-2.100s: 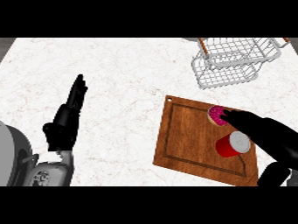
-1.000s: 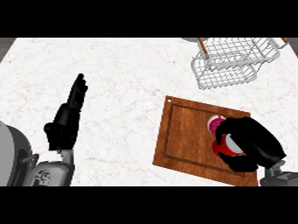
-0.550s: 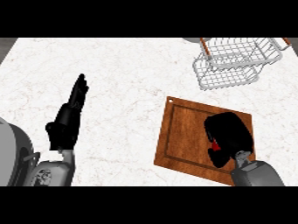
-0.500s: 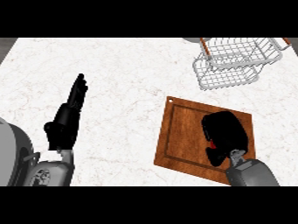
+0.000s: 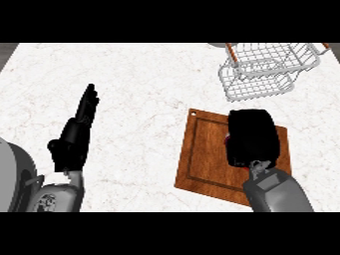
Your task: Pick the can from the cutting board and place it in the tiered basket
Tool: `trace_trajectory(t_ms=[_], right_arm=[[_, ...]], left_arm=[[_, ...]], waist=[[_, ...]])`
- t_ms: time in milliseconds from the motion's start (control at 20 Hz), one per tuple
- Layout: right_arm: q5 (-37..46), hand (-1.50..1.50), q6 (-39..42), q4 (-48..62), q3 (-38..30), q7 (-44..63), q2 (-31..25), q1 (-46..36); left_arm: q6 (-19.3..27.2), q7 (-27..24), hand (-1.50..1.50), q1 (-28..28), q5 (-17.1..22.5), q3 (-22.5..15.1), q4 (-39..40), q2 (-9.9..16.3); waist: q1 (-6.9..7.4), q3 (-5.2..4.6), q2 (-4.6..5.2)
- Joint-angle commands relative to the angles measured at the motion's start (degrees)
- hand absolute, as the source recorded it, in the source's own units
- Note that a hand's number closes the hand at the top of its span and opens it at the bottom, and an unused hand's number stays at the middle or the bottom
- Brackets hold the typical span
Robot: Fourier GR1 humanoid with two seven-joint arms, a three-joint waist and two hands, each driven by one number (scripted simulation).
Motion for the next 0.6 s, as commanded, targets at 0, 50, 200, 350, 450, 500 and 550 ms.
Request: trace_trajectory(t_ms=[0, 50, 200, 350, 450, 500, 550], right_arm=[[-1.4, 1.50, 7.5, -12.2, -3.8, 1.5, -1.3, -2.7], [-0.6, 1.50, 9.4, -14.4, -3.2, 3.0, -0.5, -4.3], [-2.9, 1.50, 15.6, -17.4, -6.2, 6.6, 1.1, -12.6], [-6.7, 1.50, 22.1, -22.3, -11.4, 7.9, 1.1, -17.8], [-8.5, 1.50, 26.1, -19.5, -14.8, 10.5, 1.1, -25.8], [-8.4, 1.50, 25.4, -20.1, -15.2, 10.0, 1.1, -25.7], [-8.6, 1.50, 27.7, -19.1, -15.8, 12.0, 1.1, -28.6]], left_arm=[[-0.8, 1.9, 0.00, 0.7, 0.4, 0.4, -2.3, 1.1], [0.1, -0.6, 0.00, 1.6, -0.4, -0.3, -0.4, 0.0], [0.7, 0.2, 0.00, 1.6, -1.6, -2.0, -0.3, -1.1], [0.7, 1.0, 0.00, 0.7, -1.8, -1.8, -0.4, -1.0], [0.7, -2.0, 0.00, 2.0, -0.7, -1.4, 1.2, -1.2], [0.0, -2.0, 0.00, -2.5, 0.2, 1.5, 4.0, 0.3], [2.3, -0.3, 0.00, -1.2, -1.1, -1.5, 1.8, -1.2]], waist=[[-0.48, 0.04, -0.18], [-0.49, 0.02, -0.13], [-0.13, 0.02, -0.05], [-0.21, 0.03, -0.03], [0.08, 0.00, 0.04], [-0.19, 0.01, 0.11], [-0.04, 0.02, 0.04]])
